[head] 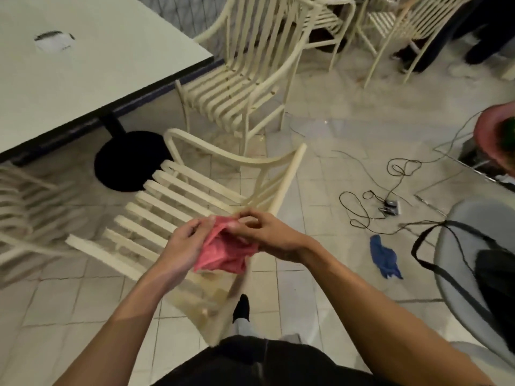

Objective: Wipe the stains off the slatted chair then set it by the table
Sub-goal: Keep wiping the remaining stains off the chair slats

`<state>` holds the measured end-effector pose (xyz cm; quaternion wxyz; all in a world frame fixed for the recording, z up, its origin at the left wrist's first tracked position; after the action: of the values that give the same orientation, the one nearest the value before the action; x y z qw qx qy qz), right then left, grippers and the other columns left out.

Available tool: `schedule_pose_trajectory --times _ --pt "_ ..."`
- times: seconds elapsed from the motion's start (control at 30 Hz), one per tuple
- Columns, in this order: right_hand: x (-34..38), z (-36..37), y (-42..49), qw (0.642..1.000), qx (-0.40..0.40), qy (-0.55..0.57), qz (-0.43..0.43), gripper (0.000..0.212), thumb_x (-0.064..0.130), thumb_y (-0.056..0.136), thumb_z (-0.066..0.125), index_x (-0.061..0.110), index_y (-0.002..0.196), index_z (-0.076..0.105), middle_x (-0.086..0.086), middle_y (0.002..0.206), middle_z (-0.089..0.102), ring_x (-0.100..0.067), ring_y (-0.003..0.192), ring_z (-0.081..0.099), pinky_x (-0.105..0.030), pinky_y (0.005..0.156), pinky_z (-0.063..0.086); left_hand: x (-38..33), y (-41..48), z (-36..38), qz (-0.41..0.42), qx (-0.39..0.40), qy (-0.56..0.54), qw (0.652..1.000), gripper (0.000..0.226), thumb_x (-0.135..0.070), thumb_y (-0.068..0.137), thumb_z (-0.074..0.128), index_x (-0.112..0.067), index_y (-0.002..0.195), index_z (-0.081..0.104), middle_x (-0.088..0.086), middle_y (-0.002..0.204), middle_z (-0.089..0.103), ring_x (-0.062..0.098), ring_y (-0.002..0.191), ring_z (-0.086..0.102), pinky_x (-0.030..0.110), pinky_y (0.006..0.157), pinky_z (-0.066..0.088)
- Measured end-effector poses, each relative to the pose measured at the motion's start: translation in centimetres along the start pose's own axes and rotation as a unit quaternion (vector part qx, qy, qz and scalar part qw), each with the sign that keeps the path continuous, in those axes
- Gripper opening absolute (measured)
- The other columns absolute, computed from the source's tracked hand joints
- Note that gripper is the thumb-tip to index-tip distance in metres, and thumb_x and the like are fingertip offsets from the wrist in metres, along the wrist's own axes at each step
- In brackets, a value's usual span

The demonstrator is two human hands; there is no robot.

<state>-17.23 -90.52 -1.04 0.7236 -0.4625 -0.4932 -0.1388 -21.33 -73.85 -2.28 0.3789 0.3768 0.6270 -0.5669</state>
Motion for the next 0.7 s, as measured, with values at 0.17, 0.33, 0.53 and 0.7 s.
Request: schedule_pose_trajectory --times 0.17,0.33,0.53,0.7 --pt "1.8 -4.5 1.7 1.0 0.017 -0.009 -0.001 0.035 0.023 0.093 0.069 0.001 0.12 0.063 -0.017 0.109 0.069 -0.024 0.092 0.067 -0.039 0.086 0.056 -2.8 1.9 2.6 -0.003 -0.009 0.024 1.0 0.047 -0.059 0.09 0.049 -0.02 0.107 0.07 0.004 0.092 0.075 0.022 0.086 0.072 0.034 0.077 0.059" --pt "5.2 -10.9 2.9 0.995 0.049 -0.056 -0.06 0.018 0.023 0.095 0.065 0.012 0.107 0.074 -0.005 0.098 0.076 -0.019 0.093 0.072 -0.027 0.081 0.057 -6.0 4.8 6.7 0.01 -0.048 0.042 0.998 0.054 -0.066 0.081 0.062 -0.014 0.096 0.069 0.007 0.084 0.073 0.02 0.078 0.07 0.031 0.071 0.057" --pt "8.5 -21.0 4.3 0.994 0.074 -0.016 -0.078 0.027 0.017 0.083 0.067 0.01 0.109 0.072 -0.02 0.102 0.071 -0.035 0.097 0.068 -0.045 0.083 0.055 -10.2 8.8 13.2 0.048 -0.052 -0.002 0.998 0.056 -0.046 0.071 0.086 -0.003 0.079 0.051 0.002 0.067 0.058 0.014 0.059 0.057 0.023 0.052 0.046" --pt "11.6 -29.3 4.9 0.993 0.055 0.083 -0.057 0.037 -0.005 0.09 0.061 0.005 0.125 0.062 -0.011 0.091 0.067 -0.018 0.074 0.066 -0.028 0.06 0.054 -12.6 11.8 18.5 0.052 -0.105 -0.098 0.988 0.049 -0.019 0.062 0.088 -0.014 0.104 0.063 0.011 0.098 0.074 0.025 0.088 0.072 0.033 0.073 0.058"
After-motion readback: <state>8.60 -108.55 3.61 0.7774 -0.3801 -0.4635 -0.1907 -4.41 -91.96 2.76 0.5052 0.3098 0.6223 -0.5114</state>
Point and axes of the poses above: each hand's wrist, its own y-axis towards the middle knuckle, its own z-axis out of the palm, x = y × z, the point moved 5 cm from there along y, towards the middle knuckle
